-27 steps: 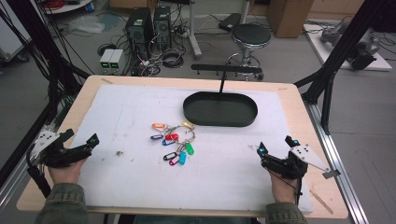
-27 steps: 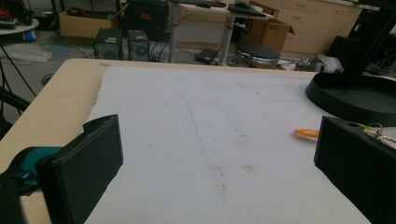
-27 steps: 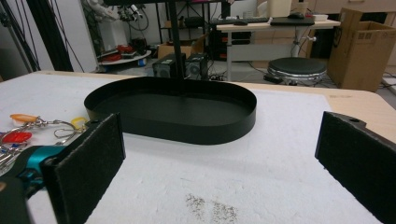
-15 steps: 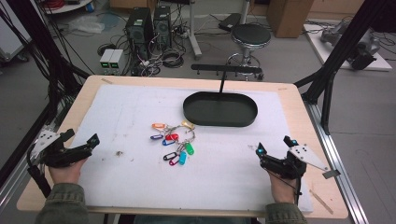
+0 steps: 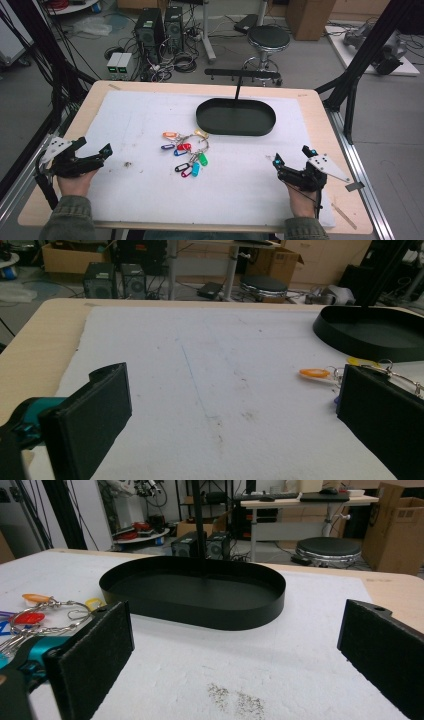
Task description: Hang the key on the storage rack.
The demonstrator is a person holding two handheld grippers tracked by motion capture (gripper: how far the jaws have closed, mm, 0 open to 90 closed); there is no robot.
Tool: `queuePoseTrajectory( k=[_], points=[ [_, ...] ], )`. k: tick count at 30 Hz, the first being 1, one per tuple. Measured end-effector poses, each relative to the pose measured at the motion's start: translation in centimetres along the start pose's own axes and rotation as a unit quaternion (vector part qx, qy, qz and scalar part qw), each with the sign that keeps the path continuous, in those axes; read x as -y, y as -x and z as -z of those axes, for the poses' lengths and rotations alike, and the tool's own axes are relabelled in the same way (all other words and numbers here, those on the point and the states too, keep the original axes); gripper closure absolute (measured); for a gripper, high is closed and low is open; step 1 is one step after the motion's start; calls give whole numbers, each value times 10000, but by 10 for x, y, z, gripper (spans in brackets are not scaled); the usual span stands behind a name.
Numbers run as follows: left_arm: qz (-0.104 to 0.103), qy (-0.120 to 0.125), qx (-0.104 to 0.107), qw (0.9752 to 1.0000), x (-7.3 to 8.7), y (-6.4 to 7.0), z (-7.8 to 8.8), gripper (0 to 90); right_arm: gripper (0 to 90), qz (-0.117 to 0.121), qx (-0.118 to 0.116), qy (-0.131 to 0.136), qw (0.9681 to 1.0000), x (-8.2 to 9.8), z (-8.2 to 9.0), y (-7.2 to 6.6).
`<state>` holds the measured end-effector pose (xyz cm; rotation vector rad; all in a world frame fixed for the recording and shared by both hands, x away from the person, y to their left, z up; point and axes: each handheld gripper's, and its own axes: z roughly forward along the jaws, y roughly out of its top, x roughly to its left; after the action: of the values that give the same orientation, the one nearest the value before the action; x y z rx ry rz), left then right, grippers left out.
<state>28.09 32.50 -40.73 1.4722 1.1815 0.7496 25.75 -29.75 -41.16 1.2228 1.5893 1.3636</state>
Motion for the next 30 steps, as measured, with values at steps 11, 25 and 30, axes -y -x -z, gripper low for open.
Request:
queuePoseTrajectory(
  k=[11,25,30],
  points=[
    [-76,-144,148,9998,-4,8,-5,17,5,8,-31,-31,10000,0,-1,-1],
    [-301,-312,470,9980,-13,27,-13,17,5,25,-65,-25,10000,0,-2,-1],
    [-375,-303,414,9980,-15,30,-15,17,5,33,-79,-26,10000,1,-1,-1]
  ],
)
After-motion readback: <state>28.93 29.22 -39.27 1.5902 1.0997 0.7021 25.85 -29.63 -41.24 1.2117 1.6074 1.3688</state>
